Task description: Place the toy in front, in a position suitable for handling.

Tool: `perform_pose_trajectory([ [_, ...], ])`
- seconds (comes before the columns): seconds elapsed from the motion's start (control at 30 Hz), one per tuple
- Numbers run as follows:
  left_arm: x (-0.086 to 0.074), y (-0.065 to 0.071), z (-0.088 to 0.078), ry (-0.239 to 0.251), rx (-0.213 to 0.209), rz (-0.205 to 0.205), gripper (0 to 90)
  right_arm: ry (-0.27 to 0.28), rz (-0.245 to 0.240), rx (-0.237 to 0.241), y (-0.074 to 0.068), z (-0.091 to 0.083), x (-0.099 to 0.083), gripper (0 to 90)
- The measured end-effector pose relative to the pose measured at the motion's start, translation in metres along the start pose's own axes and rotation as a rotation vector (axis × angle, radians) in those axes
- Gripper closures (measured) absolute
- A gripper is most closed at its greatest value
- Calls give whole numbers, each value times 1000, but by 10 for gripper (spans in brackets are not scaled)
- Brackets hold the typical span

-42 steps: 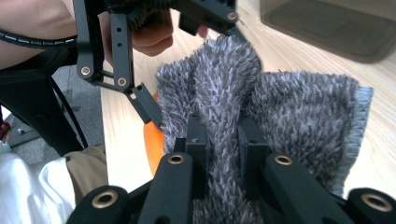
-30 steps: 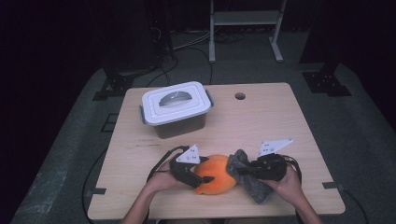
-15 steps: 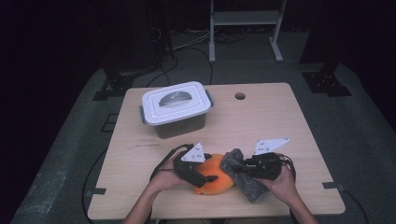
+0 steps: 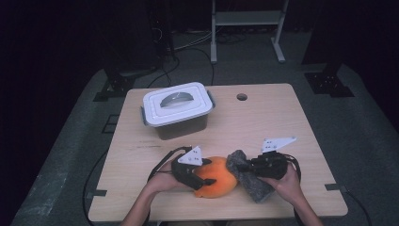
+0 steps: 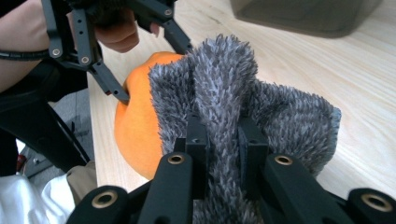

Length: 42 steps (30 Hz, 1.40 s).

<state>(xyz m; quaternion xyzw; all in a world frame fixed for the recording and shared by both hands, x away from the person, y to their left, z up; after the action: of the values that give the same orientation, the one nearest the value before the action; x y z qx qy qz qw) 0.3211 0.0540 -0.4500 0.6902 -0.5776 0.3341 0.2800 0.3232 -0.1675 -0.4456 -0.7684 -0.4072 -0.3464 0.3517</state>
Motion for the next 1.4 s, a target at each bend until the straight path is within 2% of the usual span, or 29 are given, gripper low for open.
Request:
perform_pose_trajectory([
  [0.1, -1, -1, -1, 3, 2, -3, 320, -29, 11, 10, 1, 6, -6, 776],
  [0.3, -1, -1, -2, 6, 3, -11, 319, -65, 34, 0, 6, 3, -13, 776],
  [0.4, 1, 1, 0, 5, -3, -5, 317, -19, 28, 12, 2, -1, -6, 776],
  [0.5, 5, 8, 3, -15, -11, 31, 313, 23, 0, 34, -5, 2, 7, 775],
  [0.6, 8, 11, 3, -27, -13, 48, 297, 2, -23, 36, -10, 8, 8, 774],
  [0.7, 10, 9, 1, -6, -17, 23, 227, -20, -38, 28, -10, 8, 3, 773],
  [0.73, 12, 7, 0, -2, -6, 1, 188, -23, -41, 26, -10, 8, 3, 773],
  [0.77, 11, 5, 0, -15, 6, -6, 143, -30, -44, 26, -10, 8, 1, 774],
  [0.8, 10, 3, 0, -26, 17, -32, 110, -33, -46, 28, -10, 7, 0, 773],
  [0.87, 5, 0, 2, -23, -10, -80, 90, -36, -40, 39, -10, 6, -3, 773],
  [0.9, 3, -1, 3, -26, -17, -89, 97, -38, -36, 43, -9, 5, -5, 773],
  [0.97, 1, -1, 3, -19, -23, -81, 162, -45, -29, 44, -8, 4, -7, 773],
  [1.07, 1, 1, 2, -18, -17, -65, 282, -54, -29, 46, -6, 3, -8, 772],
  [1.1, 1, 1, 1, -16, -14, -63, 282, -61, -26, 42, -5, 2, -9, 773],
  [1.17, 2, 1, -1, -8, -4, -57, 346, -67, -20, 29, -3, -2, -11, 773],
  [1.2, 4, 1, -1, 6, 3, -48, 389, -48, -23, 20, -4, -6, -8, 773],
  [1.3, 12, 5, 1, 25, 18, -32, 409, 4, -40, 23, -9, -10, 3, 773],
  [1.33, 12, 5, 1, 25, 18, -32, 411, 4, -40, 23, -9, -10, 3, 773],
  [1.37, 17, 9, 4, 27, 27, -2, 412, 20, -70, 27, -16, -7, 12, 773],
  [1.4, 19, 11, 5, 19, 30, 15, 411, 20, -79, 25, -18, -5, 14, 773],
])
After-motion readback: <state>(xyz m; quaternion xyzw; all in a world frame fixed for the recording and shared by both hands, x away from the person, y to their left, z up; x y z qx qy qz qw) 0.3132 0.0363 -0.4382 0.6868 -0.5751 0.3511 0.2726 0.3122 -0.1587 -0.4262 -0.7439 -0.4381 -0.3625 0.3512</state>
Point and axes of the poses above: each handheld gripper's, and its own axes: z roughly forward along the jaws, x roughly out of its top, y roughly to its right, the point moved 5 cm from there along z, roughly forward along the jaws, and after that the axes turned 1 degree about -z, right-handed, at the moved point
